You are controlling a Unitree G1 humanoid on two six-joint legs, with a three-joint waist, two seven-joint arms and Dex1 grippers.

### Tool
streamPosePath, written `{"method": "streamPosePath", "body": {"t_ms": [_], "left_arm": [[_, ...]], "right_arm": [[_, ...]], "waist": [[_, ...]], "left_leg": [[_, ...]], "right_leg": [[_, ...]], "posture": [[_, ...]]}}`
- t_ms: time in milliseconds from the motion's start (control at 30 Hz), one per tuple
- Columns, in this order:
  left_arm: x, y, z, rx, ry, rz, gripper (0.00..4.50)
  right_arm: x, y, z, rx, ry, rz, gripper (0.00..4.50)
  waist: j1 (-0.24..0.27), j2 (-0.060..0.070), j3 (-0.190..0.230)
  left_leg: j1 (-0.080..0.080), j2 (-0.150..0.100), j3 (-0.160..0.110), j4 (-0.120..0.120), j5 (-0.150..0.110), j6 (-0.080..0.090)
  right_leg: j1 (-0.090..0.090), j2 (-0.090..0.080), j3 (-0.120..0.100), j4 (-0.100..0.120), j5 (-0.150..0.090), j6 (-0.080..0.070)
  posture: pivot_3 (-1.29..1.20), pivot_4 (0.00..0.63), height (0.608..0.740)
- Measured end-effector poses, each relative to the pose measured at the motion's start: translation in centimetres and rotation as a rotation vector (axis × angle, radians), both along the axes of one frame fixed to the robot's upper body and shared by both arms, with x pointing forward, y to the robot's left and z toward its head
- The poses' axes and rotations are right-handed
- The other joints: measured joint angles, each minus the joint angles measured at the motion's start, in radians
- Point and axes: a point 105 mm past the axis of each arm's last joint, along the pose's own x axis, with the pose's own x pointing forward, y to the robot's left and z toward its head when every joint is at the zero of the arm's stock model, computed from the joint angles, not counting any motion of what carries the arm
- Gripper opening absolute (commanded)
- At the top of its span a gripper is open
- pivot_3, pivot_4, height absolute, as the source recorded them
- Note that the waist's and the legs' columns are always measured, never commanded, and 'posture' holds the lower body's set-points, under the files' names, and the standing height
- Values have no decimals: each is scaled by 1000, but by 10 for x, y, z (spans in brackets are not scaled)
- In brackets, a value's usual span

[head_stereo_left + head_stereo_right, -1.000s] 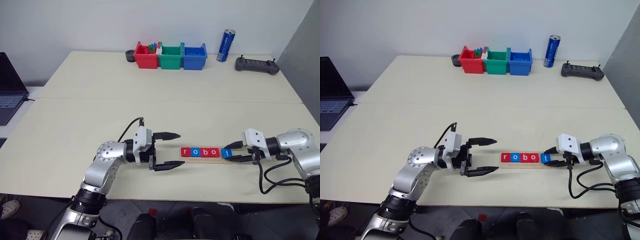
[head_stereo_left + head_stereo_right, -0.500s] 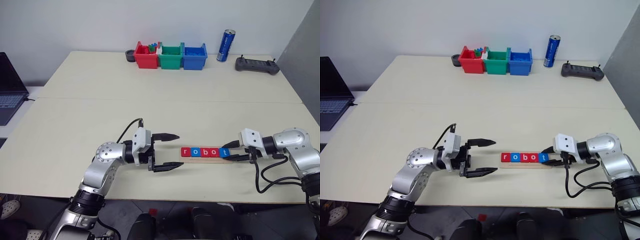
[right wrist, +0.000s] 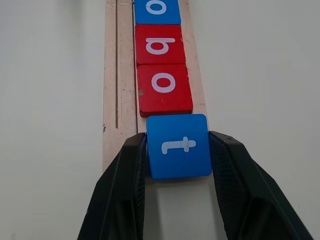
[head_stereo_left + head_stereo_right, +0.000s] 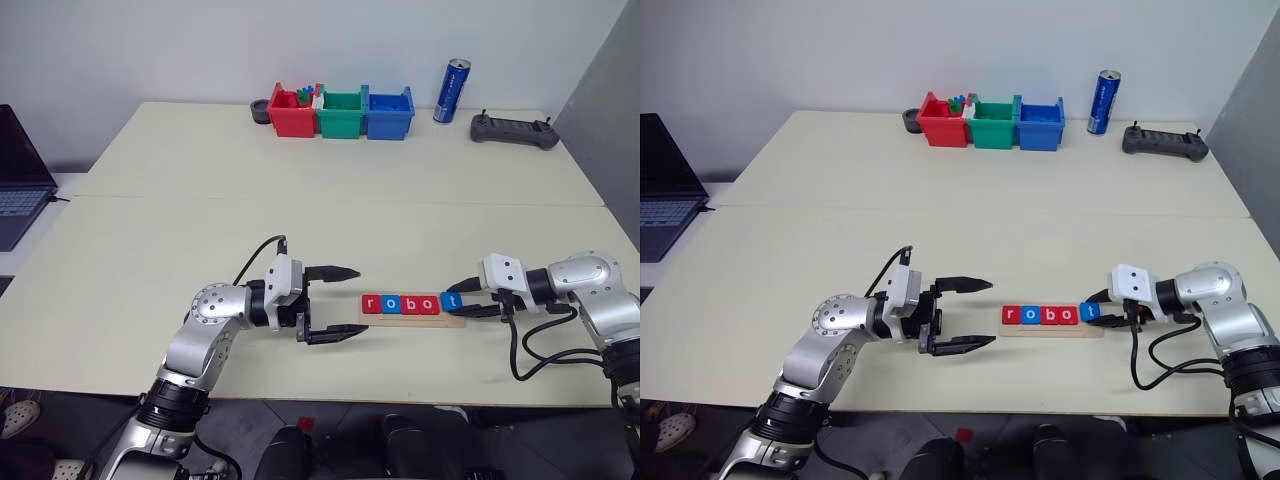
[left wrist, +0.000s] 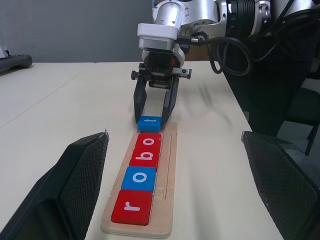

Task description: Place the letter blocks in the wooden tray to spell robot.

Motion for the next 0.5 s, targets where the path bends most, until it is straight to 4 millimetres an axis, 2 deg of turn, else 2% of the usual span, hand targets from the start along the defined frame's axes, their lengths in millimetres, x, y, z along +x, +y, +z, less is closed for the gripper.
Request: {"method": "streamPosePath", "body": {"t_ms": [400,500], "left_arm": [[0,0,0,2,-1,1,4500],[0,0,0,2,-1,1,4500]], "right_arm": [[-1,2,-2,-5,9,13,1471],[-1,2,-2,-5,10,12,2555]], "waist": [[0,0,0],[0,0,0]], "left_leg": [[0,0,0,0,0,0],[0,0,0,0,0,0]], "right_leg": [[0,0,0,0,0,0],[0,0,0,0,0,0]], "posture": [[0,150,740],[0,150,740]]}}
